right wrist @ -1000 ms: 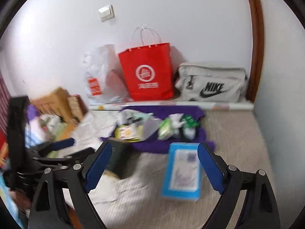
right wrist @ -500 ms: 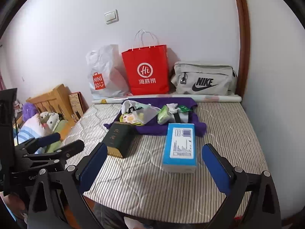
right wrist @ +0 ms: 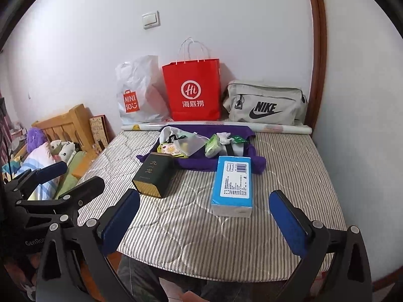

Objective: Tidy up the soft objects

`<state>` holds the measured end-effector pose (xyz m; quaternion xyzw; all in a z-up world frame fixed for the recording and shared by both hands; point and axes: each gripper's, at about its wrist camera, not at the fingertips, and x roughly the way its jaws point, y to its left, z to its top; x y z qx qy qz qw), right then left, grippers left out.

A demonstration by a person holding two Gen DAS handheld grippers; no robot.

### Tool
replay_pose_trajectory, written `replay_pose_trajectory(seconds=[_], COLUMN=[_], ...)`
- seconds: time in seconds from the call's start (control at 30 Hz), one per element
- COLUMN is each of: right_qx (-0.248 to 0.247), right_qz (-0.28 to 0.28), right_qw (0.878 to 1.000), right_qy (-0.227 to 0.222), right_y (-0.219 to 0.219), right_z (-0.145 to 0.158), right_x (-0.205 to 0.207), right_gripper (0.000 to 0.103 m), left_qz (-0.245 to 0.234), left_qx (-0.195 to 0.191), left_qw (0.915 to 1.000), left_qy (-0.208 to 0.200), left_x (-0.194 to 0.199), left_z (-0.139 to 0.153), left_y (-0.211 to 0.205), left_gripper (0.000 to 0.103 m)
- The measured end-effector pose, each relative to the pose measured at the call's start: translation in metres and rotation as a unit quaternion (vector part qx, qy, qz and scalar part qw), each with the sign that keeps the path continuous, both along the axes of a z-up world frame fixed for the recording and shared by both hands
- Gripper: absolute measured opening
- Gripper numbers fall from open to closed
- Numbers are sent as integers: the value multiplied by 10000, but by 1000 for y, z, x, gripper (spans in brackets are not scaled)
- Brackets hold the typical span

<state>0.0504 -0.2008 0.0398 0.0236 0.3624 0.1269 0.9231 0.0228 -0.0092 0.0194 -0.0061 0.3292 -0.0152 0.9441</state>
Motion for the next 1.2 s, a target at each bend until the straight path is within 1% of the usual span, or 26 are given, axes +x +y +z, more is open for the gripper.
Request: replay_pose_trajectory(seconds=[0.47,0.63,1.0,1.2], right_qx=[28,26,-48,-58], right_qz=[-3,-45,-29,-47], right_qw=[10000,10000,10000,10000], right_qy=[27,-17,13,35], right_y=[-3,-7,-7,-8], right_z=[2,5,3,1], right_x=[-6,-9,-14,-14], right_gripper=[101,101,101,101], left_qz=[2,155,284,316], left_qx=[25,101,-107,-143], left_qw=[10000,9998,9995,9994], left_qy=[-8,20,48,36], left_x=[-6,-5,-7,-9], left_z=[1,0,0,1], left_y=[-3,2,20,24], left_gripper=[98,98,98,98])
